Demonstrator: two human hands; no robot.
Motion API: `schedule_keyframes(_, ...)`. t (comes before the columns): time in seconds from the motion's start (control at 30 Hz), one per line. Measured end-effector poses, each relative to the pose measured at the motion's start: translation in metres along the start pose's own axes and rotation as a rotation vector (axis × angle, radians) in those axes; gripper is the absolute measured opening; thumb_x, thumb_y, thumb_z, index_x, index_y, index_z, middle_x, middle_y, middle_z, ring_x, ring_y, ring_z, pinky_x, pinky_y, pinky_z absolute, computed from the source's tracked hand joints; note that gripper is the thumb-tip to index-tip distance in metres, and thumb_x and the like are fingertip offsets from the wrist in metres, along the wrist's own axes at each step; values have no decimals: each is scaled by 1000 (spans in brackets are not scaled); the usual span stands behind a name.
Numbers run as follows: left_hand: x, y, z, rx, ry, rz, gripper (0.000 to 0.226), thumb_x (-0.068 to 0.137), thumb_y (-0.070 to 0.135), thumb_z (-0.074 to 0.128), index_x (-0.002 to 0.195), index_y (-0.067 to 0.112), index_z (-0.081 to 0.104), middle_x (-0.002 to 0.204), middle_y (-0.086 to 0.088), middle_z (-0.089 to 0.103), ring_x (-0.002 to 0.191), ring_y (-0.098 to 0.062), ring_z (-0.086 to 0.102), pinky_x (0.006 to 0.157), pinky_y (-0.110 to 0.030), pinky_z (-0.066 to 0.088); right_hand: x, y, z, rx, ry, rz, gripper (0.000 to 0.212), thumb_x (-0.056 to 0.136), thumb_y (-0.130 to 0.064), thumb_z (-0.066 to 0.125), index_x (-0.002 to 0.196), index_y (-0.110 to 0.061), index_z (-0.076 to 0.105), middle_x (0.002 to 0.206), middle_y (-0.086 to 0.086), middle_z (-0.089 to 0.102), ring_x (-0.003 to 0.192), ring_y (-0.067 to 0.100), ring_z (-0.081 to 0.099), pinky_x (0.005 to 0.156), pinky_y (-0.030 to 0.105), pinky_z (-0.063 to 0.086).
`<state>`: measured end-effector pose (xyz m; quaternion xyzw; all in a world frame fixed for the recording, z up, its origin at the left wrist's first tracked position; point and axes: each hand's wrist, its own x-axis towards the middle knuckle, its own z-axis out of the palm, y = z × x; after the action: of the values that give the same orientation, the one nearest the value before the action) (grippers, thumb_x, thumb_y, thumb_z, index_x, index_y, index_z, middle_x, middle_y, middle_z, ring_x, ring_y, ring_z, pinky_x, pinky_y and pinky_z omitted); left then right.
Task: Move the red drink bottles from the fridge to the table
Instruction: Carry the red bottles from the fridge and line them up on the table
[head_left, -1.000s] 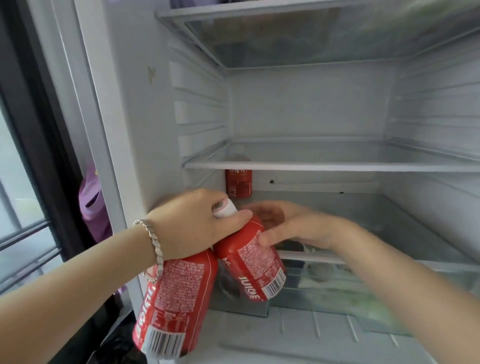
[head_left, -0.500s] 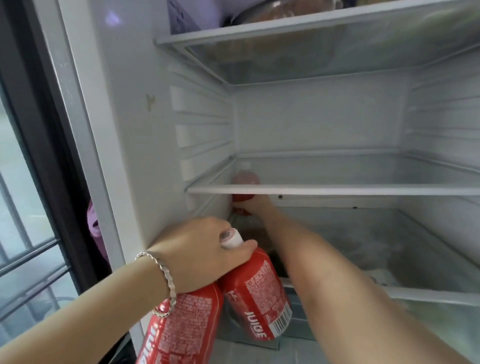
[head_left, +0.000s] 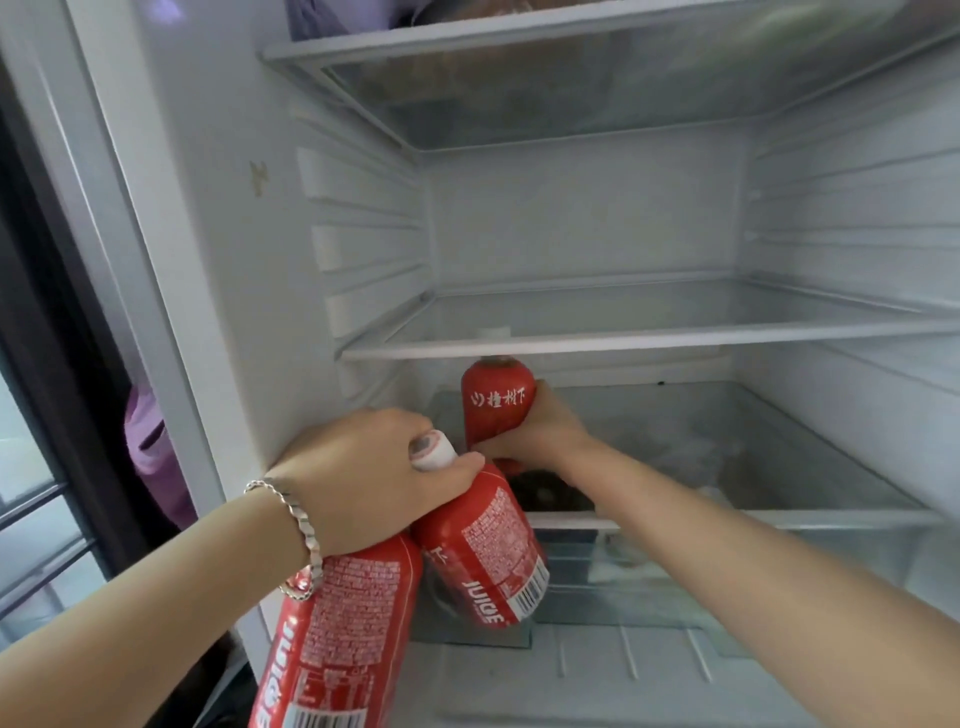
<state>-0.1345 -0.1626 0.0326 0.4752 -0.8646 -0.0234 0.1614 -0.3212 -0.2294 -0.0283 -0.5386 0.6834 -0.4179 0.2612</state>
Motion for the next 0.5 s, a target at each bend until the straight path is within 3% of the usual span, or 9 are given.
schedule_keyframes(0.13, -1, 0, 0, -23, -12, 10, 40, 79, 68, 44, 69, 31, 50, 75, 15, 60, 68, -5, 60, 67, -22, 51, -46, 13, -31, -27, -9, 9, 92, 29, -36, 86, 115, -23, 56, 101, -5, 68, 97, 14, 65, 89, 37, 54)
schedule_keyframes(0.23, -1, -1, 1, -20, -26, 15, 40, 79, 69, 43, 69, 31, 50, 76, 16, 60, 69, -5, 60, 71, -23, 53, -78, 17, -45, 4, 20, 3, 101, 21, -39, 82, 117, -23, 55, 99, -5, 69, 92, 14, 67, 87, 37, 55)
schedule_keyframes(0.37, -1, 0, 1, -20, -22, 18, 38, 80, 68, 44, 67, 32, 45, 73, 17, 56, 67, -5, 58, 65, -19, 48, -93, 9, -50, 143, 27, -60, 97, 45, -22, 92, 128, -22, 42, 110, -4, 63, 100, 15, 63, 92, 40, 52)
schedule_keyframes(0.43, -2, 1, 1, -21, -22, 20, 38, 80, 68, 44, 67, 32, 45, 72, 16, 56, 66, -5, 58, 62, -17, 47, -94, -3, -48, 279, 81, -82, 77, 61, -29, 86, 124, -23, 43, 110, -6, 60, 100, 13, 60, 89, 33, 49)
schedule_keyframes(0.5, -3, 1, 1, -18, -25, 21, 38, 81, 68, 44, 68, 32, 45, 73, 16, 56, 66, -5, 58, 62, -17, 47, -93, -15, -46, 306, 190, -120, 52, 73, -38, 77, 114, -26, 49, 100, -10, 62, 91, 9, 61, 76, 25, 48)
